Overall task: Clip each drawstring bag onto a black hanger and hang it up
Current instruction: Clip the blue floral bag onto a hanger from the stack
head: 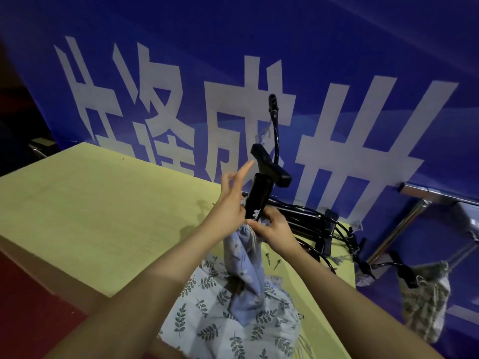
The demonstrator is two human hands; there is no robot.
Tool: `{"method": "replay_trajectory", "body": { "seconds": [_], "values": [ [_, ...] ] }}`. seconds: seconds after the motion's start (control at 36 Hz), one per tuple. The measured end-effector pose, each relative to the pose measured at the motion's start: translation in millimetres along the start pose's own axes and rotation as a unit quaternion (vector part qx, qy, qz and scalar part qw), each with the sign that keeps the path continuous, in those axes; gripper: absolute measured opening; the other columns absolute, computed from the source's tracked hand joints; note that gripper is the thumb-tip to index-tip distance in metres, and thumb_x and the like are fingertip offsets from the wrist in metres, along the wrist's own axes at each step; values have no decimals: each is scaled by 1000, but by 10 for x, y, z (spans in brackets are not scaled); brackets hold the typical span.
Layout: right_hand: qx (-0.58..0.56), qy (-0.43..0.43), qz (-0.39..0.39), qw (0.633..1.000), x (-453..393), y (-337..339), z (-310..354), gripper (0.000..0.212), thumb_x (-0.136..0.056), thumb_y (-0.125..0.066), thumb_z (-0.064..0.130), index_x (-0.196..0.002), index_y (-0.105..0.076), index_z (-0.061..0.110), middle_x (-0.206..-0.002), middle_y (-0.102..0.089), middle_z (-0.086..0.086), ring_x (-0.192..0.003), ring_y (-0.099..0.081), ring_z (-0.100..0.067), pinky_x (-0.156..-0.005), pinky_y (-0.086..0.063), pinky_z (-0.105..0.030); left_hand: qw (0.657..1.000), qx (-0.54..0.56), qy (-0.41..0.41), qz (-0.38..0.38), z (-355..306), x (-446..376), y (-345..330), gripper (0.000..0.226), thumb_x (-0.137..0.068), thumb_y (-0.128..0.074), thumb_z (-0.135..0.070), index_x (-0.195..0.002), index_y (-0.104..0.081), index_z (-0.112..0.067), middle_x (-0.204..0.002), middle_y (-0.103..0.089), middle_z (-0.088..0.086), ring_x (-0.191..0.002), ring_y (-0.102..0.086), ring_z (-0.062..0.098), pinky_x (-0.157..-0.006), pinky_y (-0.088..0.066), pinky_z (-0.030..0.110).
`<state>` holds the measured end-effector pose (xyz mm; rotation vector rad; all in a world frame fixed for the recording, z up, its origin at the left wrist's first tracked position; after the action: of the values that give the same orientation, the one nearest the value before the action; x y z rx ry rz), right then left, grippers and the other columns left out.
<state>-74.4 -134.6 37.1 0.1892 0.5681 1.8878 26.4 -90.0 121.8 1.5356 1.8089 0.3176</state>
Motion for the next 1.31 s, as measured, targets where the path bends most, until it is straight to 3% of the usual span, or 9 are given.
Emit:
{"method": "replay_trajectory", "body": {
  "seconds": [0.11,0.22,0.36,0.5,0.61,0.75,0.92,1.08,1.31],
  "values": [
    [28,-11,34,999,27,-89,-50,35,-83,-71,31,-114,-63,15,-102,-51,0,-97,-52,-13,-83,-39,-25,994,-101,-34,30,13,55,-71,112,-77,-53,16,-137,3,-60,-138,-13,1,-68,-57,24,-58,-52,33],
    [41,-11,75,996,73,-225,-91,30,-80,-72,36,-107,-63,27,-105,-53,-6,-97,-57,-21,-87,-50,-42,988,-146,-33,46,55,95,-110,115,-75,-58,13,-135,8,-60,-141,-7,-1,-62,-52,13,-54,-45,20],
    [39,-16,95,995,101,-305,-107,23,-82,-72,24,-102,-65,15,-91,-50,0,-86,-51,-12,-72,-39,-21,967,-250,-41,1,45,63,28,82,-78,-55,-9,-144,-19,-40,-151,-1,2,-132,-21,30,-106,-34,40],
    [9,-38,97,994,110,-380,-181,23,-80,-74,23,-95,-57,25,-101,-53,-7,-87,-53,-11,-66,-37,-11,948,-299,-112,18,-31,-4,29,59,-85,-50,-38,-138,-31,-23,-158,-9,-1,-145,-2,25,-114,-13,46],
    [-97,-44,107,989,133,-372,-149,39,-82,-70,3,-115,-53,14,-103,-61,1,-82,-59,8,-71,-46,-5,942,-312,-121,14,-34,-50,39,53,-87,-54,-36,-135,-39,-17,-149,-33,4,-143,-17,29,-112,-20,47],
    [-25,-26,58,998,148,-200,-182,46,-88,-62,6,-123,-38,22,-103,-50,7,-88,-51,-4,-72,-44,-16,933,-335,-122,-52,-52,-105,88,43,-76,-65,-17,-118,-54,-18,-120,-56,14,-118,-46,42,-93,-39,52],
    [68,23,58,996,247,-229,-134,6,-92,-55,13,-97,-52,16,-106,-42,-2,-95,-42,9,-86,-38,-17,896,-407,-134,-114,-126,-138,109,49,-74,-73,-32,-119,-56,-28,-107,-61,7,-97,-57,33,-82,-27,38],
    [203,26,92,975,262,-299,-145,41,-72,-72,55,-96,-62,24,-112,-35,3,-108,-40,-16,-92,-39,-32,892,-427,-119,-93,-155,-130,32,60,-89,-56,-36,-144,-32,-31,-117,-56,7,-104,-53,30,-79,-42,42],
    [318,75,26,945,193,-36,46,15,-91,-56,30,-97,-61,17,-114,-38,-2,-104,-33,-21,-81,-27,-31,883,-441,-125,-99,-160,-105,36,56,-86,-63,-31,-138,-44,-29,-114,-60,5,-102,-56,29,-77,-44,40]
  ]
}}
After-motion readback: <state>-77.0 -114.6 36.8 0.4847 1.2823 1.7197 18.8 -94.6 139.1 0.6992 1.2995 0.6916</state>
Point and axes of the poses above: each hand's wrist, its own x-axis away from the middle knuckle, its own y-axis out of the back of the hand, z = x × y, the point moved 10 cm from there along -x, towards the middle knuckle
